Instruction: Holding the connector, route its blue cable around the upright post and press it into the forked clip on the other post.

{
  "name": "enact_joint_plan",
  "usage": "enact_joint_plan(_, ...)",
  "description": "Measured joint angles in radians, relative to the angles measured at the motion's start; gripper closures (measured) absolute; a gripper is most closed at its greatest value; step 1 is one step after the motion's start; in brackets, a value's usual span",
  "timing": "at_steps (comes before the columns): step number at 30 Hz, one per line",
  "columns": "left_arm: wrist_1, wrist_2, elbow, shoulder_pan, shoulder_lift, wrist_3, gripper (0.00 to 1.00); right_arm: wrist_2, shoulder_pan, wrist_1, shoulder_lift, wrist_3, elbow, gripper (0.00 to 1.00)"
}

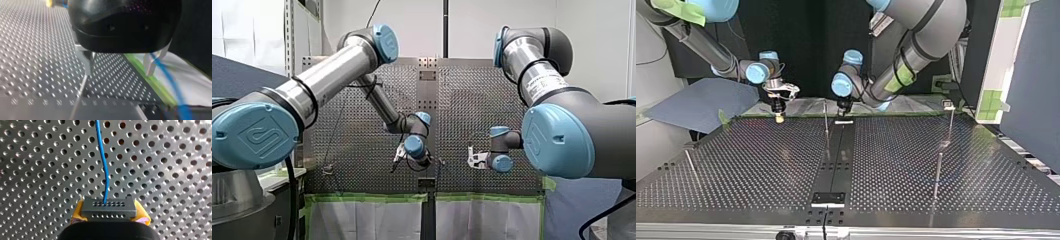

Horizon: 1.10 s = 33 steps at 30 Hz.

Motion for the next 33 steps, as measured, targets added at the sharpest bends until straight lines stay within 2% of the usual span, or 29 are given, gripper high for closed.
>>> enact_joint_plan(6, -0.032, 0.019, -0.054, -0.016, 0.047, 0.003, 0.00, 0.001, 0.013, 0.023, 0.000, -0.028, 0.000, 1.00)
enact_joint_plan(12, -0.038, 0.015, -0.107, -0.047, 0.055, 0.004, 0.00, 0.011, 0.023, 0.057, 0.000, -0.056, 0.000, 1.00)
enact_joint_plan(21, -0.015, -0.006, -0.157, -0.089, 0.088, -0.010, 0.00, 0.016, 0.026, 0.066, 0.000, -0.059, 0.000, 1.00)
enact_joint_plan(33, -0.004, -0.034, -0.165, -0.136, 0.098, -0.027, 0.00, 0.018, 0.038, 0.073, 0.000, -0.064, 0.011, 1.00)
